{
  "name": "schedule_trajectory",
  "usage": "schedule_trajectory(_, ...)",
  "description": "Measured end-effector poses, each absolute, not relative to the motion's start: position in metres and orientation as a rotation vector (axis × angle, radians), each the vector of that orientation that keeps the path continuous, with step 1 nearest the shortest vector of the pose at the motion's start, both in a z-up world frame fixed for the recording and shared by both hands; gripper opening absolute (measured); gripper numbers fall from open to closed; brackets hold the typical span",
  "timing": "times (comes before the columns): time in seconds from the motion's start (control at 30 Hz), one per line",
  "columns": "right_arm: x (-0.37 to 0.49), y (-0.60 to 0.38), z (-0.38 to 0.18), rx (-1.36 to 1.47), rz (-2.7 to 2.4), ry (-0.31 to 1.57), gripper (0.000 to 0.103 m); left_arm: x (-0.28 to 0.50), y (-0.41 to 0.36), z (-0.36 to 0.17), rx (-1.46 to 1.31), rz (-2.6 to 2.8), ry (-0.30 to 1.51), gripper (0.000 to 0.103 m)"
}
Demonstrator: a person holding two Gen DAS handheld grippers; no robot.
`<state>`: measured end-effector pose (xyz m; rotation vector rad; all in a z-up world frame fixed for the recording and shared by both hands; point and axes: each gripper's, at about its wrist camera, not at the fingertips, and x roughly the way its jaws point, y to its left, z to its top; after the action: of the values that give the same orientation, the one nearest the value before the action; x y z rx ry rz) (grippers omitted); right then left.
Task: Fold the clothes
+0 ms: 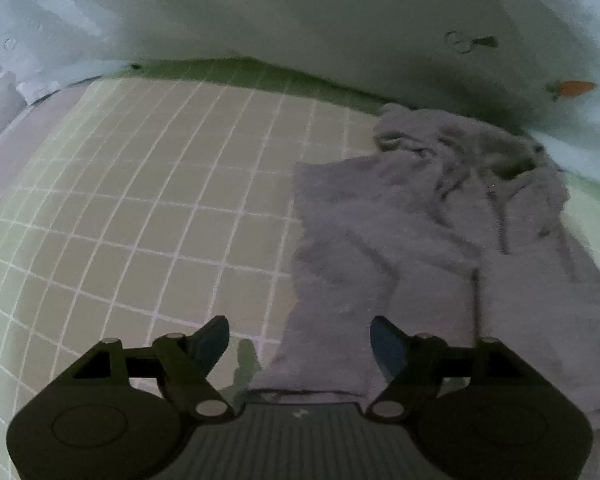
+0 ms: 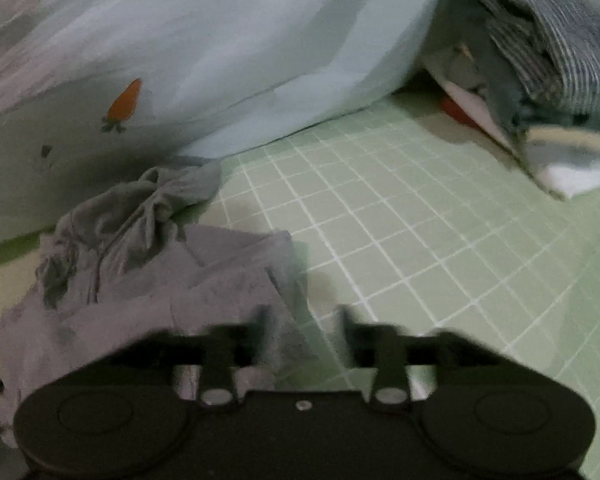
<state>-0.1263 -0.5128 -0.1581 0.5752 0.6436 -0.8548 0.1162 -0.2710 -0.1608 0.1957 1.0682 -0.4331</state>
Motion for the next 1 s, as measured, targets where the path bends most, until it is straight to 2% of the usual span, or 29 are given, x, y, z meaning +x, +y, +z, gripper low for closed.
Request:
schedule_trajectory(0.13, -0.117, -0.525, -0.176, 0.673, -0.817, 0.679, 0.072, 0.123, -0.268, -0.171, 0.192, -0.433, 1.110, 0.079)
schedule_trajectory(0.27, -0.108, -0.521, -0.187, 0.696, -0.727, 0.704, 0.069, 0.121, -0.266, -0.175, 0.174, -0.457, 1.106, 0.075)
schedule_trajectory(0.3, -0.107, -0.519, -0.188, 0.700, -0.703, 0.697, 0.050, 0.118, -0.267, -0.174, 0.176, -0.474, 1.087, 0.062)
schedule_trajectory(0.33, -0.105, -0.518, -0.187, 0.708, -0.679, 0.694, 0.028, 0.115, -0.267, -0.173, 0.179, -0.491, 1.067, 0.042)
schedule_trajectory(0.37, -0.104, -0.516, -0.187, 0.703, -0.664, 0.699, 0.026, 0.113, -0.268, -0.173, 0.189, -0.507, 1.062, 0.033)
schedule_trajectory(0.4, -0.103, -0.514, -0.186, 0.688, -0.656, 0.706, 0.021, 0.110, -0.268, -0.172, 0.199, -0.522, 1.057, 0.017)
schedule_trajectory(0.53, -0.105, -0.504, -0.182, 0.652, -0.642, 0.739, 0.016, 0.097, -0.258, -0.169, 0.187, -0.556, 1.105, 0.009)
schedule_trajectory(0.7, -0.119, -0.492, -0.171, 0.611, -0.632, 0.826, 0.016, 0.070, -0.240, -0.165, 0.219, -0.593, 1.177, 0.010)
schedule_trajectory(0.77, -0.124, -0.488, -0.166, 0.587, -0.624, 0.868, 0.019, 0.062, -0.235, -0.161, 0.236, -0.600, 1.187, 0.014)
schedule_trajectory(0.8, -0.126, -0.486, -0.163, 0.575, -0.620, 0.889, 0.024, 0.061, -0.234, -0.158, 0.243, -0.602, 1.184, 0.014)
schedule_trajectory(0.87, -0.126, -0.487, -0.155, 0.542, -0.626, 0.901, 0.036, 0.069, -0.236, -0.148, 0.239, -0.586, 1.165, 0.030)
schedule_trajectory(0.9, -0.123, -0.492, -0.148, 0.518, -0.644, 0.876, 0.045, 0.075, -0.237, -0.143, 0.230, -0.574, 1.145, 0.044)
schedule_trajectory(0.93, -0.119, -0.496, -0.141, 0.494, -0.661, 0.851, 0.055, 0.083, -0.239, -0.136, 0.212, -0.563, 1.116, 0.053)
schedule_trajectory(1.0, -0.103, -0.513, -0.132, 0.466, -0.676, 0.792, 0.069, 0.107, -0.249, -0.126, 0.160, -0.558, 1.072, 0.059)
